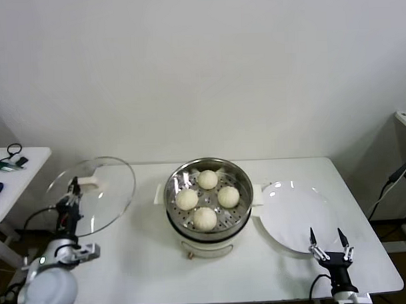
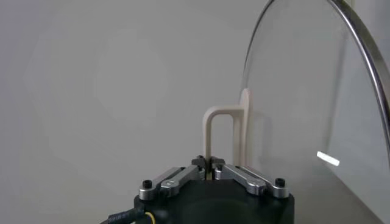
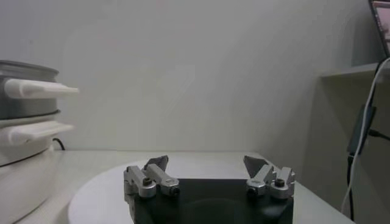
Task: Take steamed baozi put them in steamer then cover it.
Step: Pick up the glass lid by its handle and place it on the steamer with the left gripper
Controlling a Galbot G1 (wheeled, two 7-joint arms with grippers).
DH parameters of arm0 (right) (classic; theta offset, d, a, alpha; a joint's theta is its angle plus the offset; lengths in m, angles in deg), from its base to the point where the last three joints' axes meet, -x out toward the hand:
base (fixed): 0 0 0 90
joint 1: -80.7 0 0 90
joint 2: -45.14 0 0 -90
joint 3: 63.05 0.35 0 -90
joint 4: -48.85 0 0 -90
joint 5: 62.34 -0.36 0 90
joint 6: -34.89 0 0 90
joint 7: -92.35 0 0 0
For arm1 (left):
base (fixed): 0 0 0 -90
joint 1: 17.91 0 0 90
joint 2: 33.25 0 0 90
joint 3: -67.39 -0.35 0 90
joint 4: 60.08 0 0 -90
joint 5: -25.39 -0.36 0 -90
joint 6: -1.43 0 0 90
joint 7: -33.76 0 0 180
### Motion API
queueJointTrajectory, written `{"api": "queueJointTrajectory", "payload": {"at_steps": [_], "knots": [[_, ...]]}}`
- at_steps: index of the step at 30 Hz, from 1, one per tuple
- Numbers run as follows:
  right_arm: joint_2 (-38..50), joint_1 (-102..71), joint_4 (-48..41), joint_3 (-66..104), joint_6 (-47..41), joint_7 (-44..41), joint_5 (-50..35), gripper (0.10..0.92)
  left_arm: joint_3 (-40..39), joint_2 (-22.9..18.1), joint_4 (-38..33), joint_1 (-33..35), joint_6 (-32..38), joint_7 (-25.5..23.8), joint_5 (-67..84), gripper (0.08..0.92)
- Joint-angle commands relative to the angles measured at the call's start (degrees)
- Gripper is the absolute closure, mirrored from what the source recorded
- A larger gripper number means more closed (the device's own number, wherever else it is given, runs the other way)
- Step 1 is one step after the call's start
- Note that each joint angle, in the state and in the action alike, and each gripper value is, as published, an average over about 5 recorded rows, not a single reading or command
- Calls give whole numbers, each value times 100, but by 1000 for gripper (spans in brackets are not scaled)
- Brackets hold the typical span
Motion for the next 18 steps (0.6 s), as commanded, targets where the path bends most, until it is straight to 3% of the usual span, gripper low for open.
{"api": "queueJointTrajectory", "payload": {"at_steps": [1, 18], "knots": [[53, 5, 68, -15, -285, 26, 18, 203, -690, 235, -1383, -171, -1250, -901, -141, 867], [157, 176, -75, -43, -286, -3, 0, 203, -2820, -940, -1333, -852, -1523, -1119, -1747, 867]]}}
